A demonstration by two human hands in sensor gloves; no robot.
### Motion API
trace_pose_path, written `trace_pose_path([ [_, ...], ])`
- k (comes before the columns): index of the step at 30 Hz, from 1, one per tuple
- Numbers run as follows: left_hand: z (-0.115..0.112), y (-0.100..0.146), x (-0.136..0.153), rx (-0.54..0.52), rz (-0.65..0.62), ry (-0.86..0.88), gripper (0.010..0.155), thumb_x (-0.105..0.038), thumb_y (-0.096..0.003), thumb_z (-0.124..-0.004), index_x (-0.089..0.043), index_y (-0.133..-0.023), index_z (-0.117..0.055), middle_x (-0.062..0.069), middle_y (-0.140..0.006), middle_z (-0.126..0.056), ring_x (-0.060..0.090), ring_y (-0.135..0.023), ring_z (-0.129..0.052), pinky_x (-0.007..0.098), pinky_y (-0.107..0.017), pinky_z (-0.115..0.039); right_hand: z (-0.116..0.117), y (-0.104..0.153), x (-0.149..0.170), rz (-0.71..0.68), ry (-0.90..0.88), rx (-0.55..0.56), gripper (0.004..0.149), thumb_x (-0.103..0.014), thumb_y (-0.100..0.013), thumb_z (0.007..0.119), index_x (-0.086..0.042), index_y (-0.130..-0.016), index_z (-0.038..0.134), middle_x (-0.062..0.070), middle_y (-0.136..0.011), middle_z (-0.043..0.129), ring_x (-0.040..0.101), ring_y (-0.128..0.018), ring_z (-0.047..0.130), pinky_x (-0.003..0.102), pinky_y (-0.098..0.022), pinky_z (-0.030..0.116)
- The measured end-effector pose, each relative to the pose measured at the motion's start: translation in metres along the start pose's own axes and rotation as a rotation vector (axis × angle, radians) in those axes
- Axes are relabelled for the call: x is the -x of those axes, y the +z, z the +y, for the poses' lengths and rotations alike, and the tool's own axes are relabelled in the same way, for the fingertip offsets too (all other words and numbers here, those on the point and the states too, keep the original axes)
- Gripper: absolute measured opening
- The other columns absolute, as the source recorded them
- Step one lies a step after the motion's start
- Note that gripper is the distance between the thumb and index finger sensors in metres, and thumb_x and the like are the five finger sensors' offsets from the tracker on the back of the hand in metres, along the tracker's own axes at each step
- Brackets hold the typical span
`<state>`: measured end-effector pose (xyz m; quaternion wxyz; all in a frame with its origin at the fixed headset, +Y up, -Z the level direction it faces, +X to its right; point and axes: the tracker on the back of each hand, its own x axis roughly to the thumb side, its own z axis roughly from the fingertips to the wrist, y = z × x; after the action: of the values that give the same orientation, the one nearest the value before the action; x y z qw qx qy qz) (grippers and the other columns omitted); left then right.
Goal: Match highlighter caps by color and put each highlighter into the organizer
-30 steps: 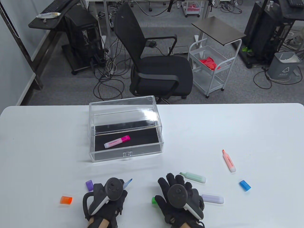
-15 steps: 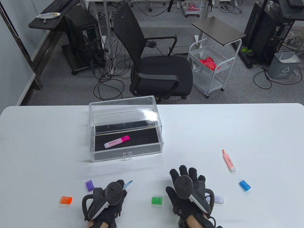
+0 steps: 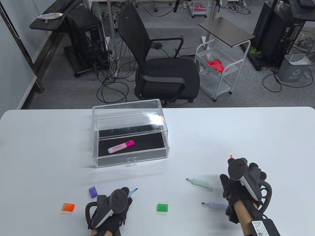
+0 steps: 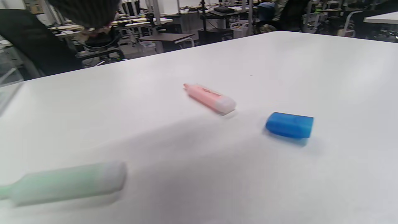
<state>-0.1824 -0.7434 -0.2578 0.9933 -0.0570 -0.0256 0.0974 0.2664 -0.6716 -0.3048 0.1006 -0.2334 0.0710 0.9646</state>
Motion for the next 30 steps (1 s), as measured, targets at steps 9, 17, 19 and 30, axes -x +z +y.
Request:
trace_pose_path([
  [9, -0.001, -0.001, 0.001, 0.016, 0.009, -0.012, 0.053, -0.055, -0.0454, -0.073, -0.039, -0.095, -0.064, -0.017, -0.066, -0.089, 0.008, -0.035, -0.102, 0.024, -0.026, -0.091, 0.024, -0.035, 0.045, 0.222, 0.04, -0.111, 0.071, -0.043, -0.041, 0.08, -0.035, -0.101, 0.044, 0.007, -0.114, 0.036, 0.04, -0.106, 0.023, 0.07, -0.072, 0.011],
  [17, -0.002, -0.002, 0.001, 0.027, 0.012, -0.02, 0.053, -0.055, -0.0454, -0.073, -0.04, -0.095, -0.064, -0.017, -0.067, -0.089, 0.008, -0.036, -0.102, 0.024, -0.027, -0.091, 0.053, -0.05, 0.054, 0.31, 0.168, -0.197, 0.071, -0.041, -0.04, 0.084, -0.035, -0.101, 0.047, 0.011, -0.112, 0.05, 0.042, -0.105, 0.04, 0.07, -0.073, 0.02],
  [19, -0.002, -0.002, 0.001, 0.027, 0.014, -0.021, 0.053, -0.055, -0.0456, -0.073, -0.04, -0.095, -0.064, -0.017, -0.068, -0.088, 0.008, -0.037, -0.101, 0.024, -0.028, -0.091, 0.057, -0.053, 0.055, 0.328, 0.198, -0.206, 0.072, -0.041, -0.04, 0.085, -0.035, -0.1, 0.047, 0.01, -0.111, 0.053, 0.041, -0.105, 0.043, 0.07, -0.074, 0.021],
  [30, -0.002, -0.003, 0.002, 0.048, 0.021, -0.019, 0.053, -0.056, -0.0458, -0.072, -0.04, -0.096, -0.064, -0.017, -0.068, -0.088, 0.008, -0.037, -0.101, 0.024, -0.028, -0.091, 0.062, -0.058, 0.056, 0.332, 0.288, -0.155, 0.06, -0.033, -0.04, 0.087, -0.032, -0.095, 0.062, 0.002, -0.095, 0.074, 0.031, -0.096, 0.068, 0.064, -0.074, 0.04],
])
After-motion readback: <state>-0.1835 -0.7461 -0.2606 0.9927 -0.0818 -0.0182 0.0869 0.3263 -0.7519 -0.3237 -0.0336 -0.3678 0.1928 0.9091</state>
